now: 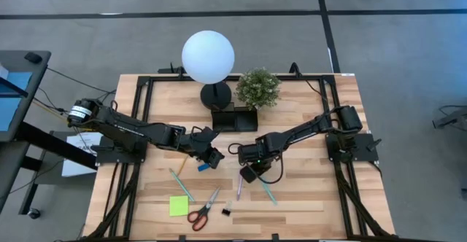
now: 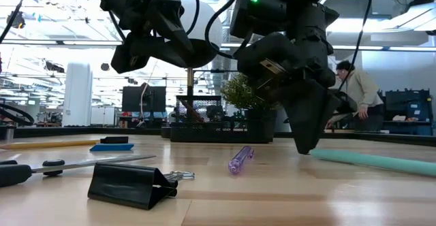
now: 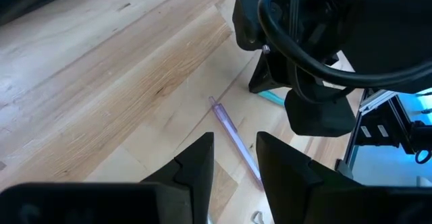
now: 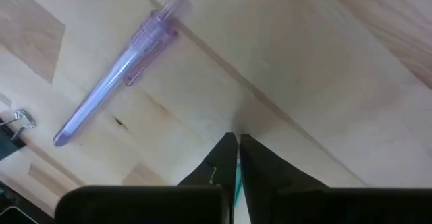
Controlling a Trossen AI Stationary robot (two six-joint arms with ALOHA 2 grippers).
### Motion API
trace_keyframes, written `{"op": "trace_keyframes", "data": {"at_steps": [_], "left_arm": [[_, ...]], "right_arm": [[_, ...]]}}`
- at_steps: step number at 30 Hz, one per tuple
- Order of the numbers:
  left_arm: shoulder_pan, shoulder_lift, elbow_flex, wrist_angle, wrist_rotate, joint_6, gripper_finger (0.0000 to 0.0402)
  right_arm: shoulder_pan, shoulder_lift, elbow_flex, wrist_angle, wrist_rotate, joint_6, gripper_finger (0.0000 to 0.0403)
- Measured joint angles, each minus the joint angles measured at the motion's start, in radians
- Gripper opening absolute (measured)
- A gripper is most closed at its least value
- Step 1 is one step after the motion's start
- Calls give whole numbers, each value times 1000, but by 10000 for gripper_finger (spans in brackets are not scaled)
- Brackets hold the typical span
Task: Pick and place office supplies into organizer
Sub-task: Put the blue pen into the black desk organizer
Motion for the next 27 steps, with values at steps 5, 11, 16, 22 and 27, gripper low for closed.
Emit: {"op": "trace_keyframes", "data": {"at_steps": [5, 11, 16, 22, 27], "left_arm": [[0, 0, 0, 0, 0, 0, 107], [1, -7, 0, 3, 5, -39, 107], [24, -90, -1, 2, 11, -43, 107], [69, -285, -1, 15, -68, 5, 107], [87, -481, -1, 12, -160, 89, 107]], "right_arm": [[0, 0, 0, 27, 8, -27, 2], [0, 0, 0, 98, 35, -44, 1], [-15, -44, 0, 154, 32, -71, 1], [-92, -152, 0, 260, 106, -125, 0], [-188, -271, 0, 385, 138, -230, 0]]}}
